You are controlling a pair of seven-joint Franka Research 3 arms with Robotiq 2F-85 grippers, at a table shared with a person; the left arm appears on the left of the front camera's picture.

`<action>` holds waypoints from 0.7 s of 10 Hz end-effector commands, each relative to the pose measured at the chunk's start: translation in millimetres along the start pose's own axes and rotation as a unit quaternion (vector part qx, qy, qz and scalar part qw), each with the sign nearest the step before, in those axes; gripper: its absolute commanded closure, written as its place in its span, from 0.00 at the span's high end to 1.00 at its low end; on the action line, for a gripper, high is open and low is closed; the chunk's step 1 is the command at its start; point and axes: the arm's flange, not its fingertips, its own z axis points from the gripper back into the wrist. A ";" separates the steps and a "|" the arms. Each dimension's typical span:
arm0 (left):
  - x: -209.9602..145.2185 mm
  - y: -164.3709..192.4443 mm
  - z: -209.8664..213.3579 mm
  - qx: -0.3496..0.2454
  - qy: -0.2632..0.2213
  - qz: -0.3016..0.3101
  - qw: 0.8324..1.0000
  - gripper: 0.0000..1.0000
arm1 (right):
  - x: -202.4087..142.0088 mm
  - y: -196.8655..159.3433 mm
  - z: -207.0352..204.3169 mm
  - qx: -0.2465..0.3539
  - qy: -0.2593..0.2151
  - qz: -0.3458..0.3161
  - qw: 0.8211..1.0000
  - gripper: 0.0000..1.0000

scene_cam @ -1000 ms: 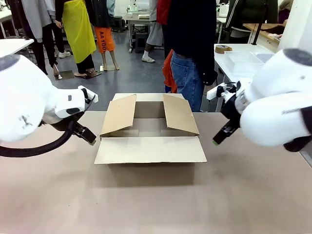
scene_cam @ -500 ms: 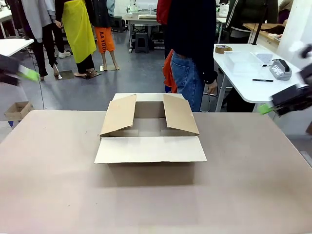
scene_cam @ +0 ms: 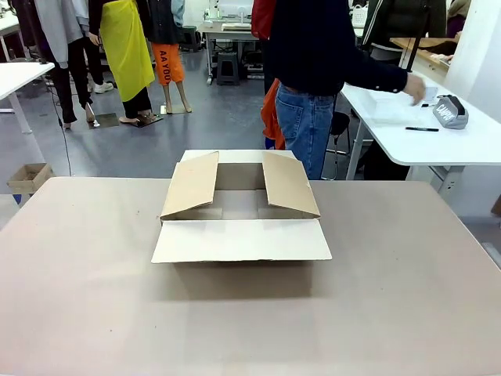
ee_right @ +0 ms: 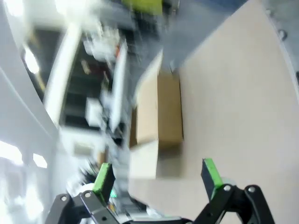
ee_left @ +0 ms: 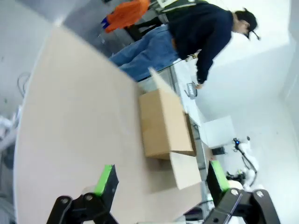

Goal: Pack the gift set into the box.
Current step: Place both hands on the side flaps of the Package Box and spread them outward.

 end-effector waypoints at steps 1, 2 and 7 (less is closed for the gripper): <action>-48.3 35.4 -82.1 -0.003 0.042 0.032 0.999 1.00 | -9.2 31.8 -15.6 -0.031 0.066 0.054 0.996 1.00; 0.0 0.0 0.0 0.000 0.000 0.000 1.000 1.00 | -9.2 31.8 -15.6 -0.031 0.066 0.054 0.996 1.00; -5.5 -23.4 -36.4 0.006 0.076 -0.047 0.996 1.00 | -11.5 52.6 -55.9 -0.047 0.096 0.062 0.992 1.00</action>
